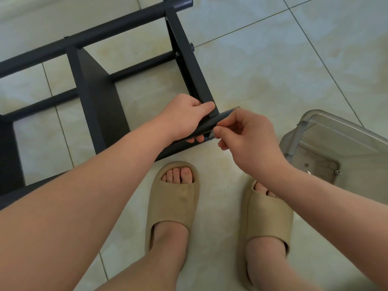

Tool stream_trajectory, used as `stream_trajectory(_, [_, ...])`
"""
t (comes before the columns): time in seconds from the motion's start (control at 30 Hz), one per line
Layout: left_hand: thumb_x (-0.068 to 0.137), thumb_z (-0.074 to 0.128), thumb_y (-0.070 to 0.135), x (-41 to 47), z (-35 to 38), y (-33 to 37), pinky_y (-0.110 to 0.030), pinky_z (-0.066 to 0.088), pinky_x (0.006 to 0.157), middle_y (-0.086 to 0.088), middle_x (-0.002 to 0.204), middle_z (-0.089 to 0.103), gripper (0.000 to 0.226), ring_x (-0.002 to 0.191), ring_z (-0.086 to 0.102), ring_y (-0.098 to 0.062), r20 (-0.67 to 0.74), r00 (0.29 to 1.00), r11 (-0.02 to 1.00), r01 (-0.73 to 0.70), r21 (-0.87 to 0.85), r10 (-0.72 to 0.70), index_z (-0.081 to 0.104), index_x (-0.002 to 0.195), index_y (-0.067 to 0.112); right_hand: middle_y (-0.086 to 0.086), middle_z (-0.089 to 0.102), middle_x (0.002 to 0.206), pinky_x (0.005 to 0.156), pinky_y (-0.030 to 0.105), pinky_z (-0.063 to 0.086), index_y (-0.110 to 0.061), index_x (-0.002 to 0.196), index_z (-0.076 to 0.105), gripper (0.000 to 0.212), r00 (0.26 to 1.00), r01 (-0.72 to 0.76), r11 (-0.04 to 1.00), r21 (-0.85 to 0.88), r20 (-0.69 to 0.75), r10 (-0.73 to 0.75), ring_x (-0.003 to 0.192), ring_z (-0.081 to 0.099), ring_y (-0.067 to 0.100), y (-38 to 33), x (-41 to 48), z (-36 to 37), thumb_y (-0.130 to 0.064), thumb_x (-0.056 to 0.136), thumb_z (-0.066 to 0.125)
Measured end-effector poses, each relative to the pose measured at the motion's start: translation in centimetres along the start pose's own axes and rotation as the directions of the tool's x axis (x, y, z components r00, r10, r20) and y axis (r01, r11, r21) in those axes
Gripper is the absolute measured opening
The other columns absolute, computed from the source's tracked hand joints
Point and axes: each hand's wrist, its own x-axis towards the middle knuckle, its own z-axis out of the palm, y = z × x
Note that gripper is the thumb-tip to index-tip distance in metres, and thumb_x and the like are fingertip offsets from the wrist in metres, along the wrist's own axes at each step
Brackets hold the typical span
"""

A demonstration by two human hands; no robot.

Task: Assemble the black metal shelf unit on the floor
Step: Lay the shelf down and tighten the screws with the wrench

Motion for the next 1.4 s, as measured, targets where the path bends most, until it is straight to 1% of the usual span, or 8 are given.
stream_trajectory(0.17, [0.101, 0.054, 0.035, 0.0, 0.1, 0.0, -0.024, 0.047, 0.042, -0.015, 0.077, 0.074, 0.043, 0.050, 0.067, -0.021, 0.003, 1.000, 1.000, 0.004, -0.010, -0.004, 0.066, 0.095, -0.006, 0.003, 0.068, 0.067, 0.070, 0.044, 0.056, -0.017, 0.081, 0.065, 0.012, 0.995, 0.095, 0.973, -0.211, 0.042, -0.088, 0.069, 0.068, 0.024, -0.5, 0.7, -0.2, -0.014, 0.091, 0.070])
stream_trajectory(0.27, [0.100, 0.055, 0.034, 0.0, 0.0, 0.1, -0.023, 0.046, 0.041, -0.018, 0.079, 0.074, 0.042, 0.050, 0.067, -0.022, 0.000, 1.000, 1.000, 0.010, -0.022, -0.010, 0.067, 0.095, -0.006, 0.001, 0.069, 0.066, 0.067, 0.043, 0.057, -0.017, 0.080, 0.063, 0.013, 0.994, 0.105, 0.956, -0.276, 0.064, -0.091, 0.066, 0.068, 0.019, -0.9, 1.1, -0.5, -0.016, 0.089, 0.072])
stream_trajectory(0.43, [0.100, 0.057, 0.033, 0.1, 0.0, 0.0, -0.024, 0.047, 0.041, -0.015, 0.079, 0.074, 0.031, 0.051, 0.069, -0.023, -0.008, 1.000, 0.998, 0.006, -0.060, -0.006, 0.063, 0.087, 0.005, 0.001, 0.068, 0.065, 0.064, 0.040, 0.056, -0.018, 0.074, 0.061, 0.018, 0.991, 0.123, 0.942, -0.313, 0.090, -0.100, 0.062, 0.066, 0.018, -1.2, 1.7, -1.1, -0.019, 0.086, 0.075])
stream_trajectory(0.63, [0.099, 0.057, 0.033, -0.1, 0.1, -0.2, -0.024, 0.046, 0.041, -0.016, 0.080, 0.074, 0.032, 0.051, 0.069, -0.023, -0.001, 1.000, 0.997, 0.016, -0.070, -0.016, 0.064, 0.091, 0.003, -0.003, 0.070, 0.064, 0.068, 0.037, 0.055, -0.019, 0.077, 0.063, 0.015, 0.984, 0.134, 0.939, -0.317, 0.157, -0.088, 0.065, 0.067, 0.011, -0.8, 1.6, -1.4, -0.014, 0.090, 0.070])
stream_trajectory(0.77, [0.100, 0.057, 0.032, -0.1, 0.0, -0.1, -0.024, 0.047, 0.041, -0.012, 0.074, 0.073, 0.031, 0.052, 0.069, -0.024, 0.001, 1.000, 0.996, 0.022, -0.085, -0.022, 0.063, 0.088, 0.004, -0.002, 0.070, 0.065, 0.060, 0.032, 0.052, -0.019, 0.073, 0.060, 0.019, 0.989, 0.117, 0.938, -0.325, 0.124, -0.081, 0.062, 0.068, 0.011, -0.8, 2.0, -1.7, -0.019, 0.086, 0.073])
stream_trajectory(0.97, [0.099, 0.058, 0.031, -0.3, 0.3, -0.2, -0.025, 0.047, 0.040, -0.008, 0.070, 0.073, 0.027, 0.053, 0.071, -0.026, -0.032, 0.999, 0.996, 0.007, -0.087, -0.010, 0.058, 0.089, 0.007, -0.006, 0.067, 0.068, 0.071, 0.041, 0.055, -0.021, 0.093, 0.057, 0.017, 0.982, 0.177, 0.913, -0.368, 0.125, -0.140, 0.069, 0.066, 0.017, -0.7, 2.0, -1.6, -0.021, 0.088, 0.074])
stream_trajectory(1.07, [0.098, 0.059, 0.031, -0.3, 0.2, -0.3, -0.026, 0.048, 0.041, -0.011, 0.075, 0.074, 0.025, 0.055, 0.071, -0.028, -0.038, 0.999, 0.995, -0.004, -0.095, 0.000, 0.056, 0.092, 0.007, -0.008, 0.064, 0.072, 0.070, 0.040, 0.052, -0.027, 0.106, 0.064, 0.027, 0.982, 0.181, 0.870, -0.459, 0.127, -0.138, 0.073, 0.062, 0.020, -1.0, 2.7, -2.2, -0.034, 0.083, 0.077])
stream_trajectory(1.4, [0.098, 0.058, 0.032, -0.2, 0.0, 0.0, -0.027, 0.050, 0.042, -0.008, 0.067, 0.073, 0.027, 0.056, 0.072, -0.026, -0.024, 1.000, 0.997, 0.010, -0.074, -0.012, 0.056, 0.086, 0.009, -0.008, 0.058, 0.066, 0.063, 0.038, 0.048, -0.025, 0.100, 0.067, 0.023, 0.973, 0.224, 0.849, -0.479, 0.163, -0.165, 0.067, 0.056, 0.018, -0.5, 3.7, -2.5, -0.041, 0.085, 0.076])
